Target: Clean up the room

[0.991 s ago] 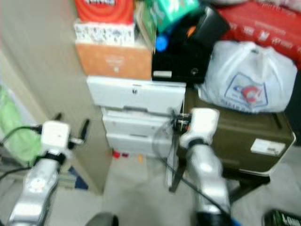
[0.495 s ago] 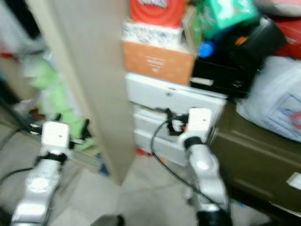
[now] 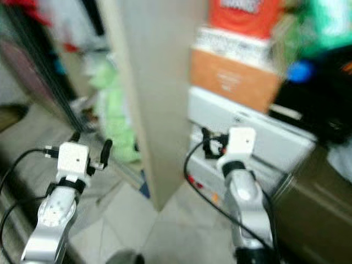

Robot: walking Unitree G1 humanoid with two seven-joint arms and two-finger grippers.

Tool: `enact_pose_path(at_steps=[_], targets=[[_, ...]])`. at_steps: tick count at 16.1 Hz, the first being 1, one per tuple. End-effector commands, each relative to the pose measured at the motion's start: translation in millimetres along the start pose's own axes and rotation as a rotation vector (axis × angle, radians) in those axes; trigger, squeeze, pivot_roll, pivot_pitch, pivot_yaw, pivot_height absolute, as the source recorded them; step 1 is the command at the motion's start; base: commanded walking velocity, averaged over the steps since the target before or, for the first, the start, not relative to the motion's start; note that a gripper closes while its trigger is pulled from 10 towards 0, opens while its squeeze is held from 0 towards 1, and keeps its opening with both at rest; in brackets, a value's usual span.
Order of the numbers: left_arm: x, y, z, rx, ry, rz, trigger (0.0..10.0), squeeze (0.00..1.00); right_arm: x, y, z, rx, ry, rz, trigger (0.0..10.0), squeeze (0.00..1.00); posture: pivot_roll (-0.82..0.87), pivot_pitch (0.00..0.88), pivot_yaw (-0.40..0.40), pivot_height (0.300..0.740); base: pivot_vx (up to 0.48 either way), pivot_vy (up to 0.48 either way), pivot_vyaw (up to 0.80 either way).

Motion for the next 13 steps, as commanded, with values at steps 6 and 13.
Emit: enact_pose_path(at_steps=[6, 13], targets=[[18.7, 8.4, 20.0, 0.077, 0.029, -0.037, 10.0, 0.00, 7.2, 5.3, 9.3, 0.034, 0.005, -0.022, 10.0, 0.00, 0.05, 0.017, -0.023, 0.740, 0.000, 0.000, 0.80], [2.7, 1.0, 5.7, 0.060, 0.006, 0.028, 10.0, 0.00, -4.4, 0.6, 11.2, 0.033, 0.003, 0.006, 10.0, 0.00, 0.02, 0.000, -0.005, 0.740, 0.000, 0.000, 0.80]])
Point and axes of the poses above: a point about 5 cm out from each wrist's last joint towards the gripper, its own y axis pointing out of the wrist towards the gripper, its own x axis along the axis of the wrist's last joint, z = x × y, the point moved 1 cm from there along y, pointing out of the wrist towards the gripper, and after that the axes turned 7 degrees about y, right-handed, at the moved point
